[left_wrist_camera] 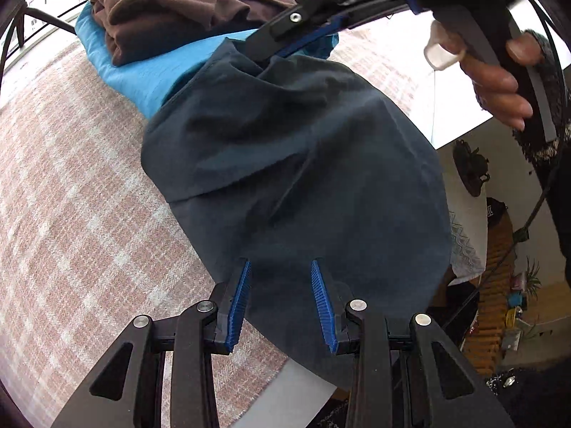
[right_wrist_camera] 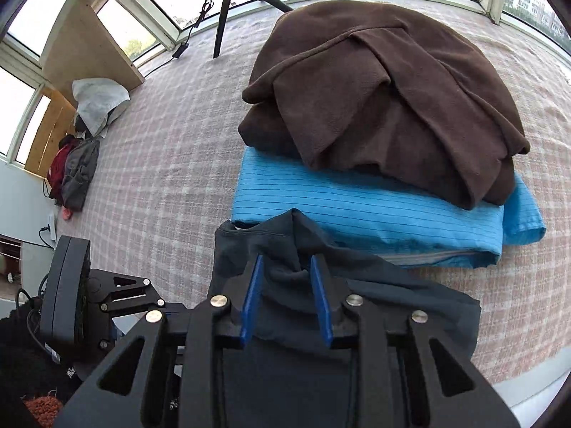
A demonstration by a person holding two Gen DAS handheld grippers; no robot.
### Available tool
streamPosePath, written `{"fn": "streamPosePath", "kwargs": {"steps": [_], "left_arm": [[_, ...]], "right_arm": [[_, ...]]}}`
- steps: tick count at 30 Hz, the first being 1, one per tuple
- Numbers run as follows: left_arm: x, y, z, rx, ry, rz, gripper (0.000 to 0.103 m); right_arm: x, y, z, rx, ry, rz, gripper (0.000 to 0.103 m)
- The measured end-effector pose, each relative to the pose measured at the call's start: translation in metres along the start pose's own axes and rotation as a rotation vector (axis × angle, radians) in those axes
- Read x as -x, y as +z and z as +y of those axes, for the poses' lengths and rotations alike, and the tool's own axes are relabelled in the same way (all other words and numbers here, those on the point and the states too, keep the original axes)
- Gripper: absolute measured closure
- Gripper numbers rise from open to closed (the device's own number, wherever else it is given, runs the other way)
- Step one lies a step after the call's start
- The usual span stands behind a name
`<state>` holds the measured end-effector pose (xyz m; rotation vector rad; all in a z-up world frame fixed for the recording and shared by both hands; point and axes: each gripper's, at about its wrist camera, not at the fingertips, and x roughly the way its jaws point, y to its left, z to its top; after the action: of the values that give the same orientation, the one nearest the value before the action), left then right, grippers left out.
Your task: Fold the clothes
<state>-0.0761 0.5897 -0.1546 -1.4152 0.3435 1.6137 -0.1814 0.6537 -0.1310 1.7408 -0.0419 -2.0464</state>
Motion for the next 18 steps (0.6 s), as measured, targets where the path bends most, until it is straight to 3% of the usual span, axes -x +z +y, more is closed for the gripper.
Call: {"fn": "streamPosePath", "kwargs": {"steps": [6, 15, 16, 17, 18], "left_arm": [[-0.028, -0.008, -0.003, -0.029, 0.040, 0.055, 0.069], [-0.029, -0.007, 0.000, -0.041, 0.032, 0.066, 0.067], [-0.031, -0.006, 0.002, -0.047, 0.031, 0.067, 0.067], [-0.032, -0.005, 0.003, -0.052, 0.030, 0.067, 0.067], [-0.034, -0.004, 0.002, -0.055, 0.031, 0.067, 0.067]], "right_arm": [[-0.034, 0.010, 0.007, 0.047, -0.022, 0.121, 0.075], [-0.049, 0.015, 0.025, 0.119, -0.040, 0.136, 0.076], [-0.049, 0.015, 0.025, 0.121, -0.041, 0.129, 0.080], [-0.045, 0.014, 0.026, 0.124, -0.040, 0.115, 0.096], [-0.040, 0.014, 0.027, 0.126, -0.024, 0.103, 0.099]]}}
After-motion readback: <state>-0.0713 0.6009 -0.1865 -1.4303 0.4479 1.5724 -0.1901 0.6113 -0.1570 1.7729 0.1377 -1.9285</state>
